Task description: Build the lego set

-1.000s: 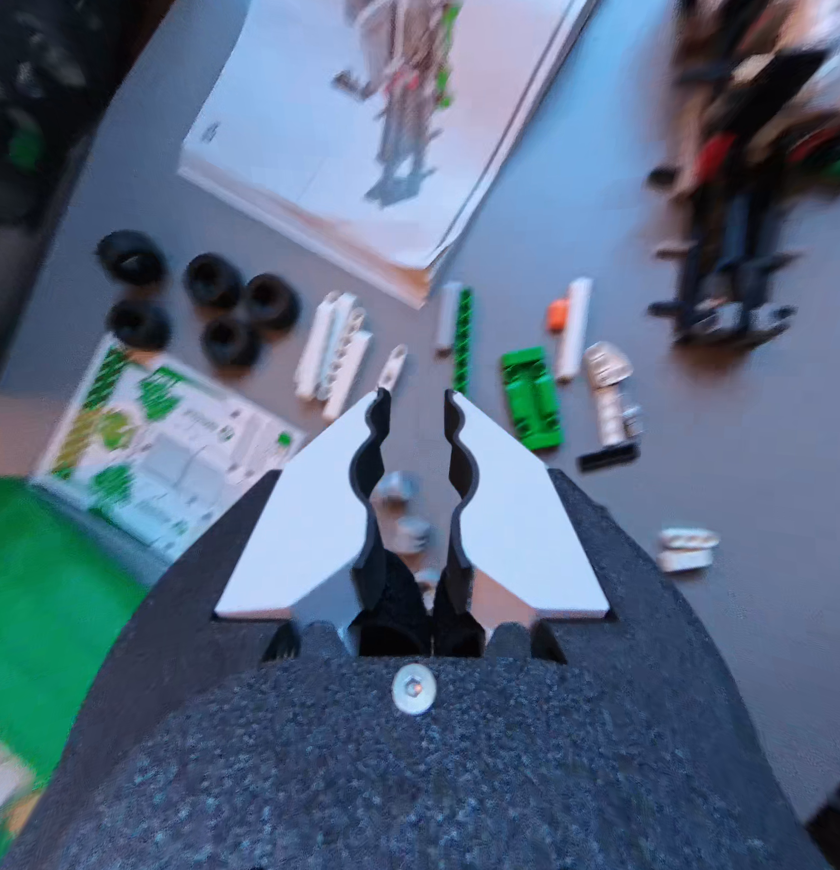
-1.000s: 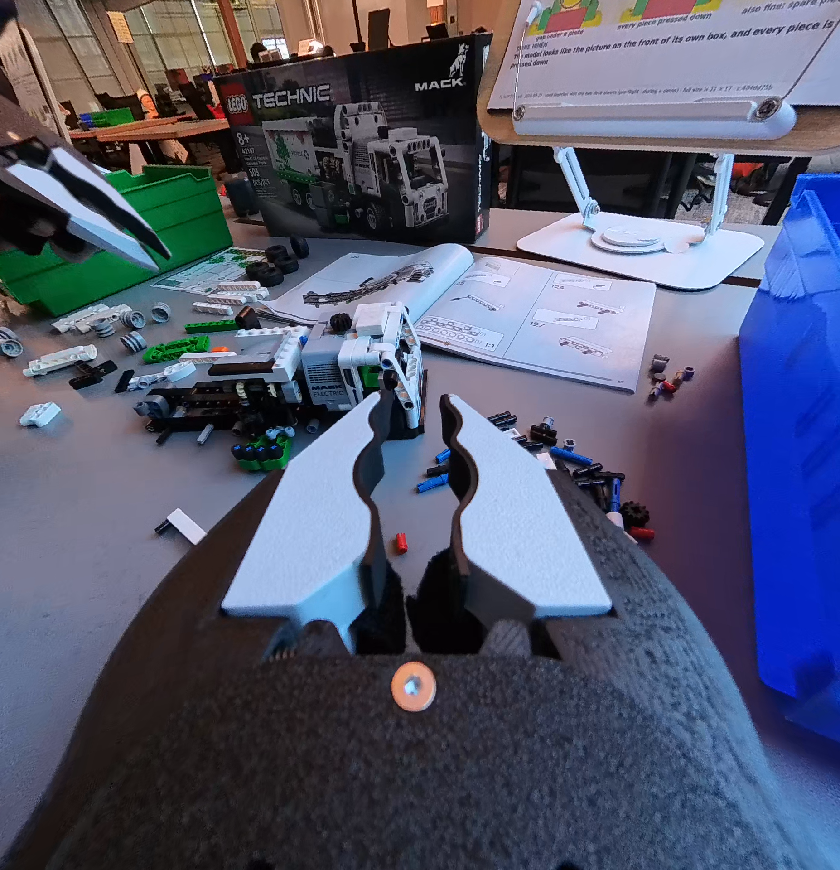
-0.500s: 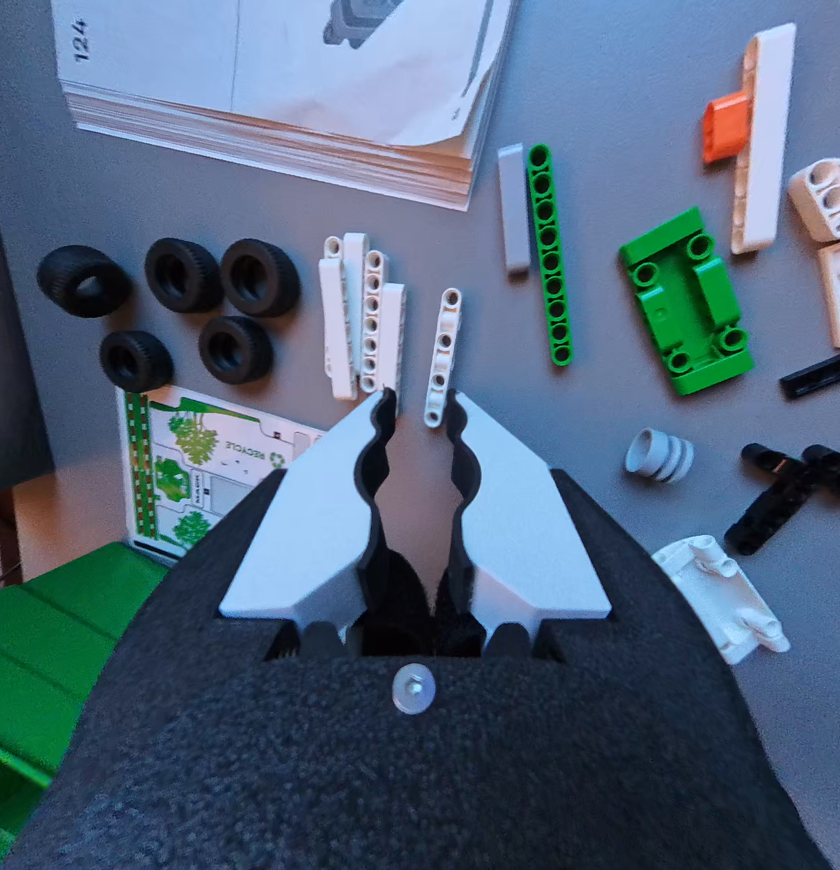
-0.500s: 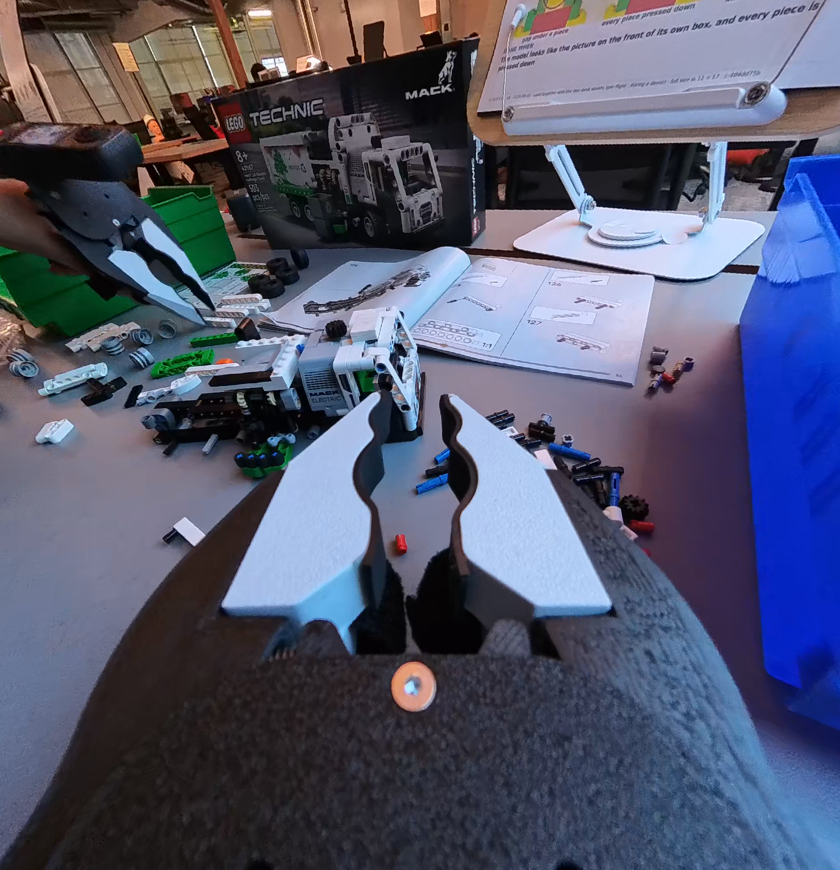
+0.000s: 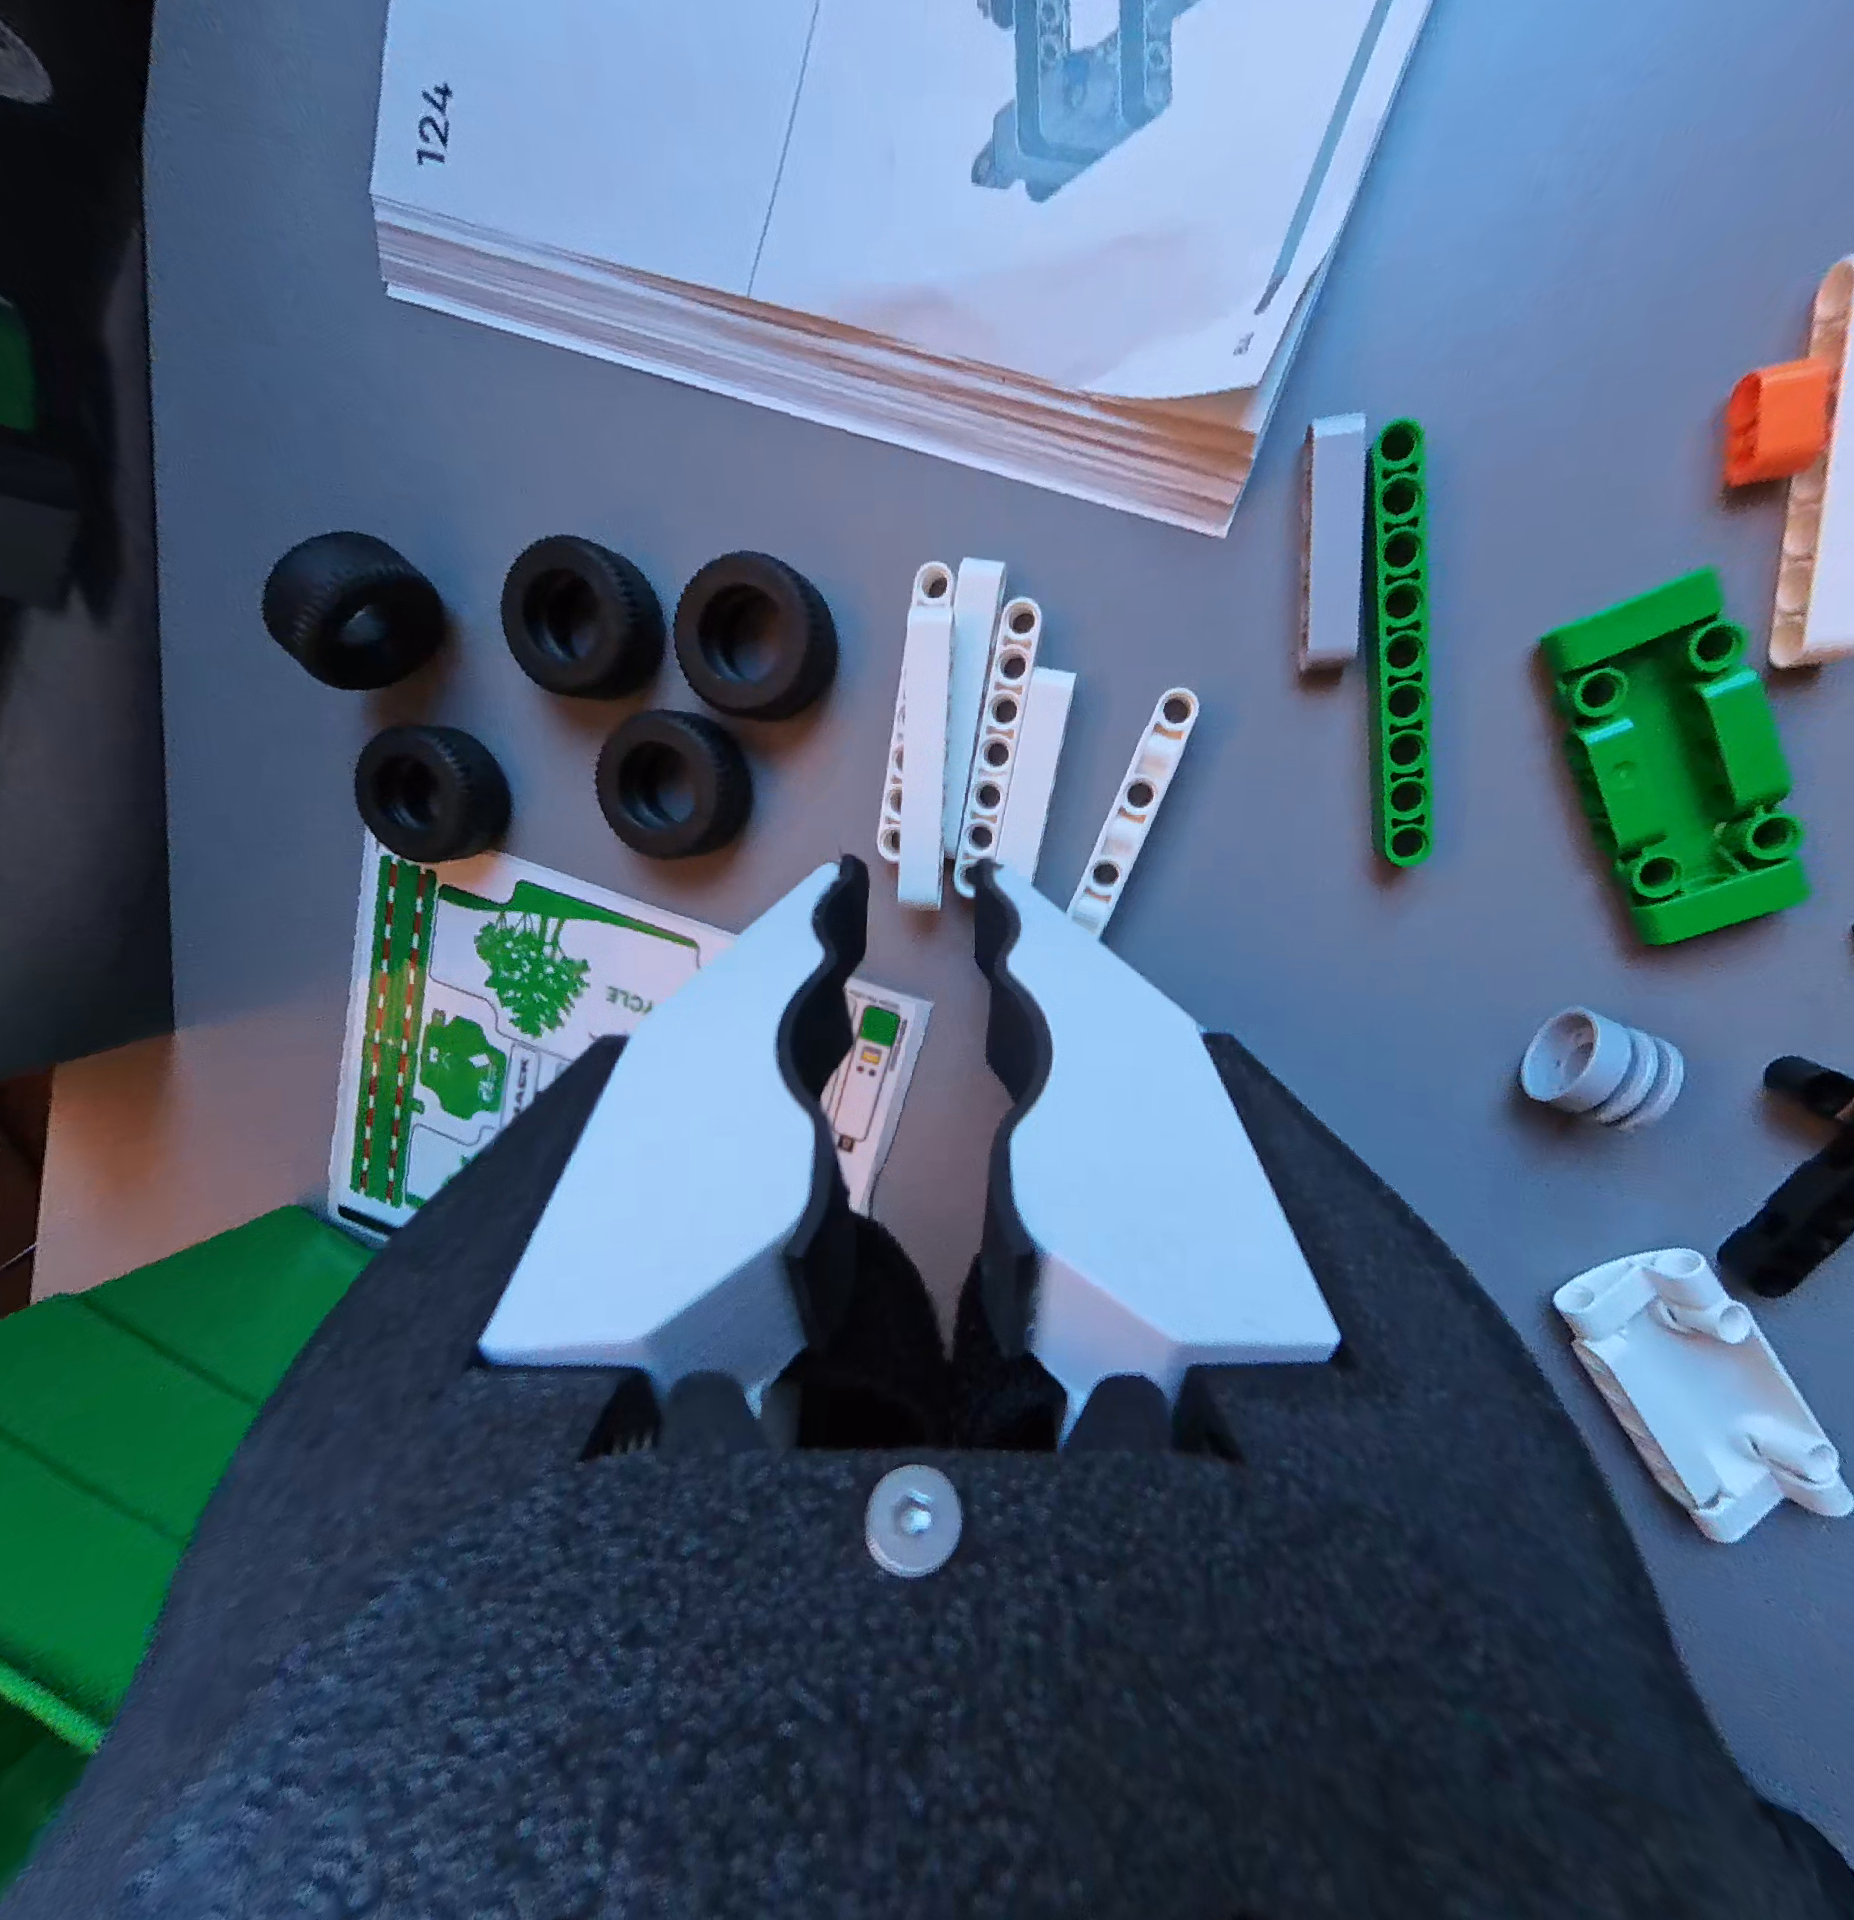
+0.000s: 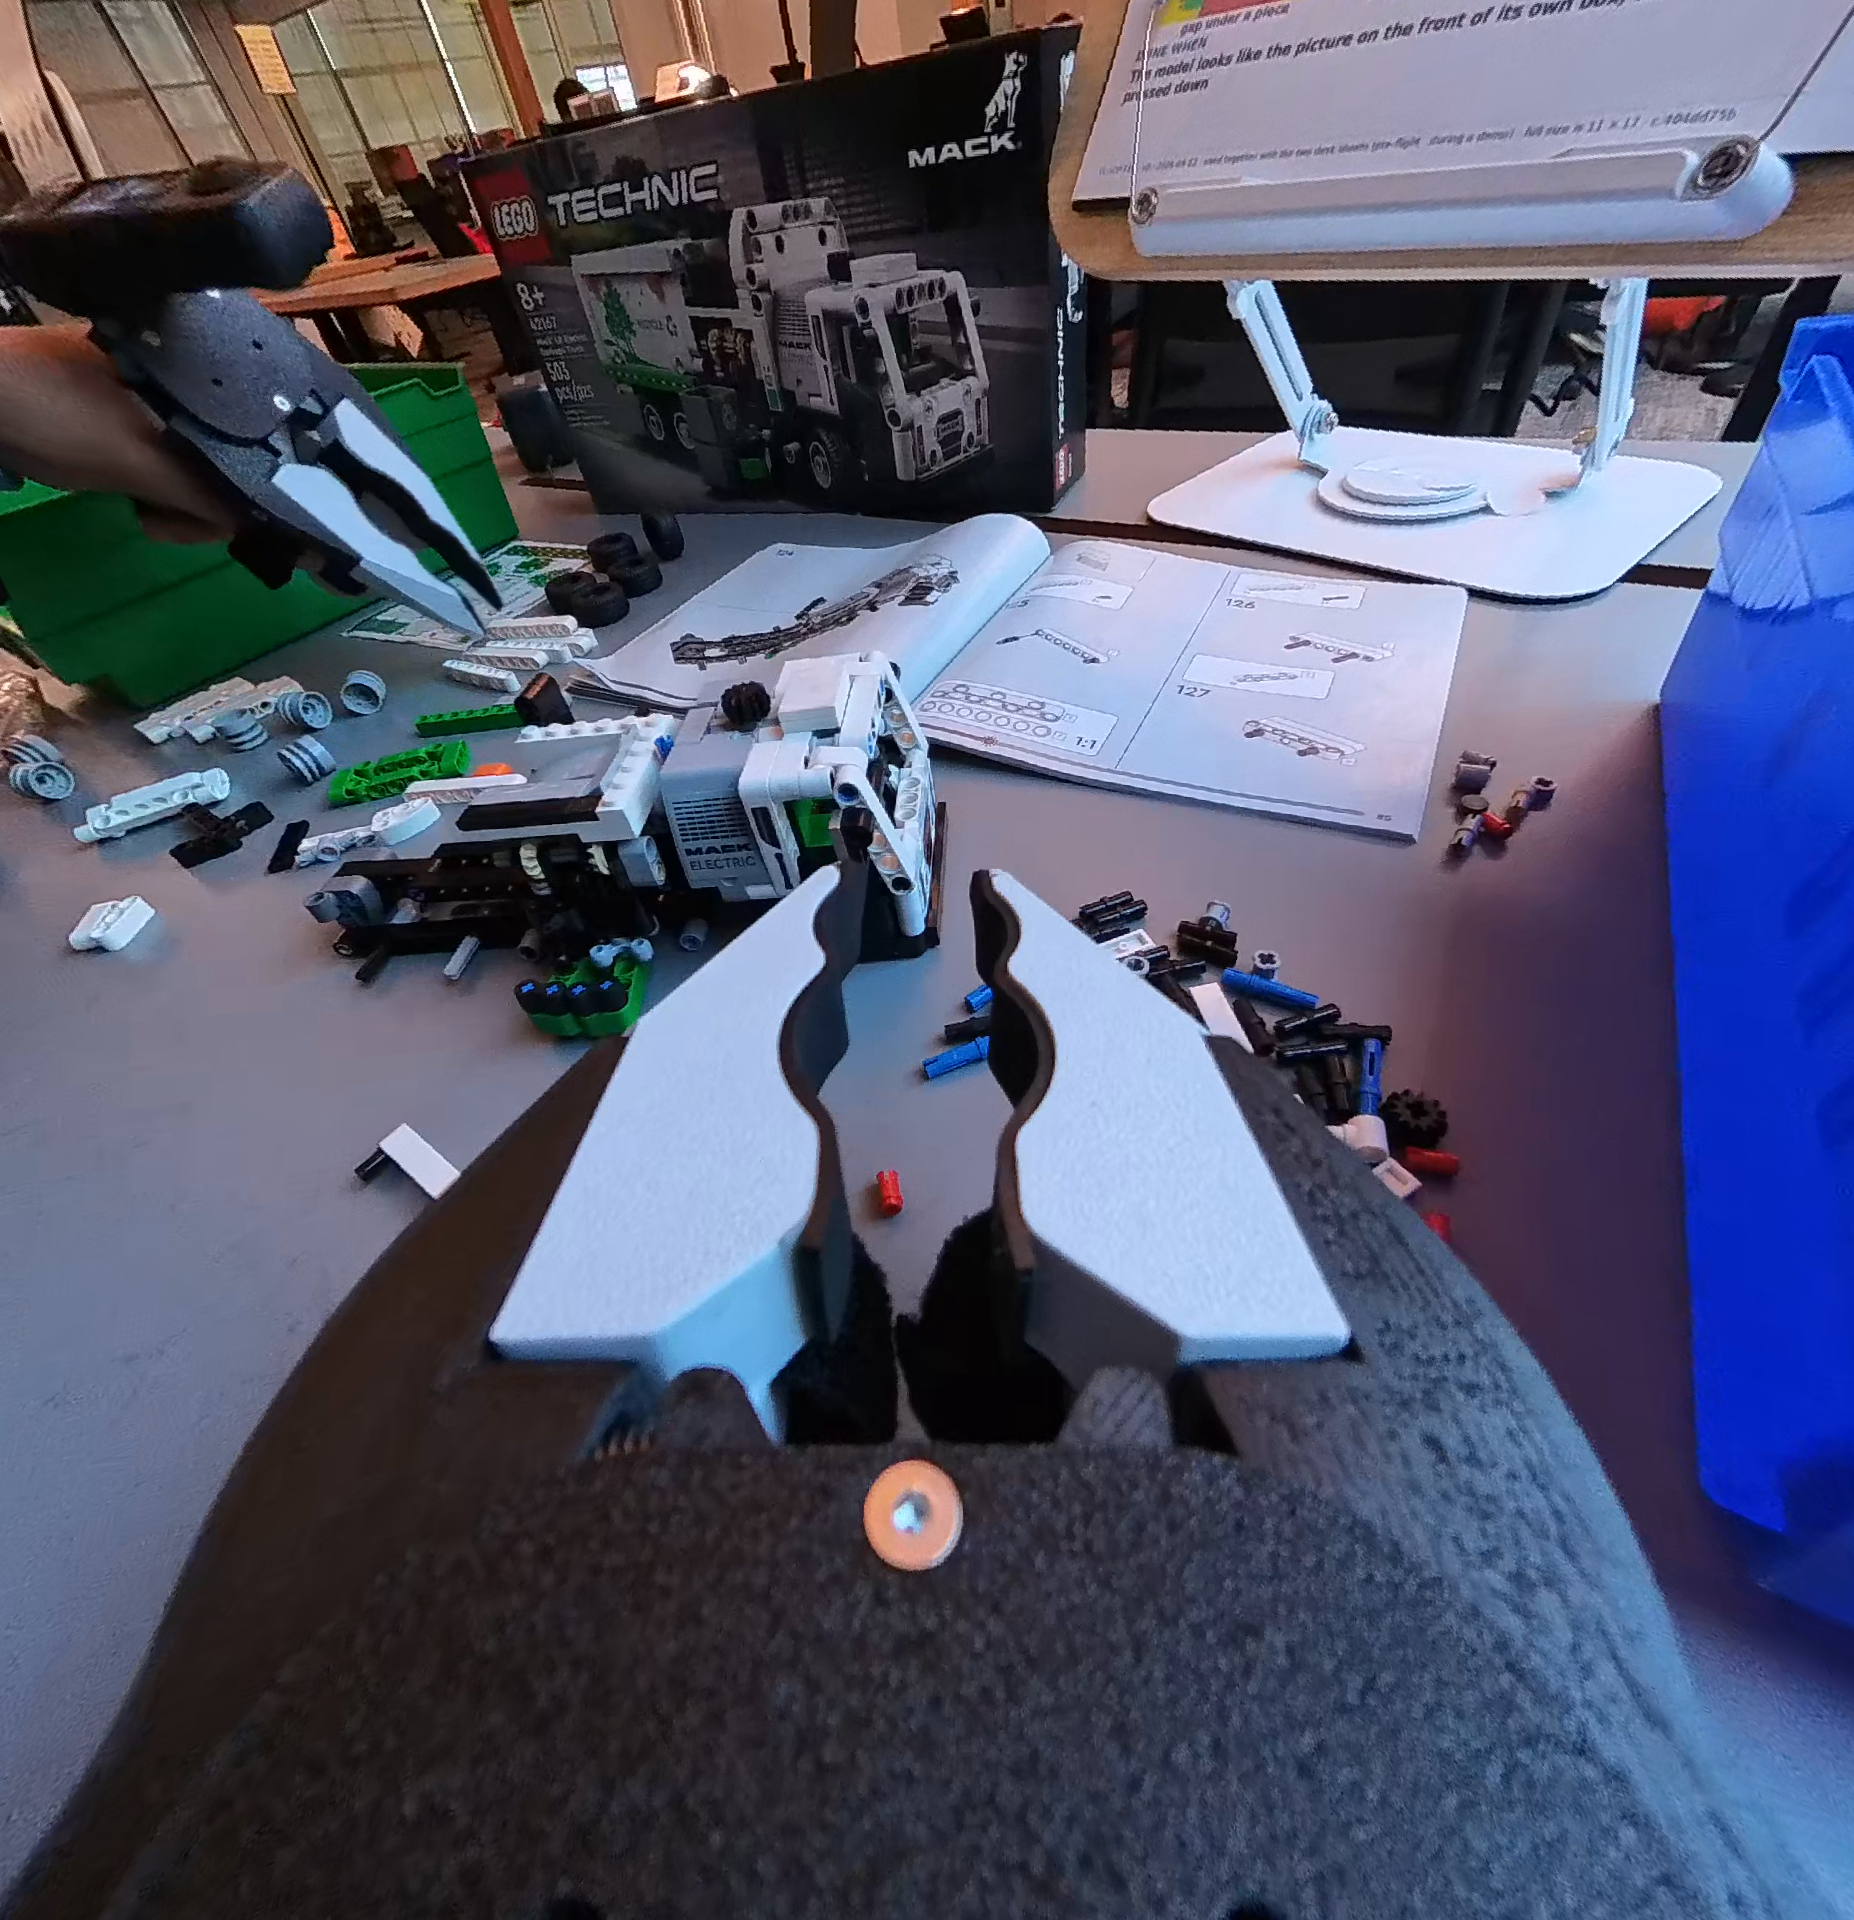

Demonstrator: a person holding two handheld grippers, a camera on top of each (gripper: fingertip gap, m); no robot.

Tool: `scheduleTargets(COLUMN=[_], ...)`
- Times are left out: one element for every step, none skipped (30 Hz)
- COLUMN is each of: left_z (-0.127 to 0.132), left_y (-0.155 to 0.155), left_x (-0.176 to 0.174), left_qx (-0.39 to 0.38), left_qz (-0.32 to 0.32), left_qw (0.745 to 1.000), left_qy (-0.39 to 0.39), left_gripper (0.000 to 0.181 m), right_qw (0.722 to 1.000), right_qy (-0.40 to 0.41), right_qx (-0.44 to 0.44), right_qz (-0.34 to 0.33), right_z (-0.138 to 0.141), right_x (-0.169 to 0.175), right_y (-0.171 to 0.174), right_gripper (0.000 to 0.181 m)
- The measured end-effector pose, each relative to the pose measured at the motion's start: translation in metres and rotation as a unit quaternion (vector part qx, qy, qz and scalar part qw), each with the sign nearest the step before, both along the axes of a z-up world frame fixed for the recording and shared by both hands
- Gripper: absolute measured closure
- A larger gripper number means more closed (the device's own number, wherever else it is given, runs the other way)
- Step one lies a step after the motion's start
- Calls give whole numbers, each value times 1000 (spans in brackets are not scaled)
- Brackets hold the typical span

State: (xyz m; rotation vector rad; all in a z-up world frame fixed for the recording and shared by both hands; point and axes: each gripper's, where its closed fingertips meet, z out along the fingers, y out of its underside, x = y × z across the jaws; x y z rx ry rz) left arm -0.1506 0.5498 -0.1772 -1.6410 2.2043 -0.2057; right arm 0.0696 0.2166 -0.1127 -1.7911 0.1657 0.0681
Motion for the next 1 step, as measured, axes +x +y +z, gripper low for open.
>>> scheduleTargets(left_z=[1], left_y=[-1], left_x=[2], left_qx=[-7], left_qz=[-1], left_qw=[1000], left_qy=[-5], left_gripper=[163], right_qw=[1000], right_qy=[0], right_qx=[0], right_qz=[0], right_z=[0], right_x=[0], right_y=[0], right_gripper=[161])
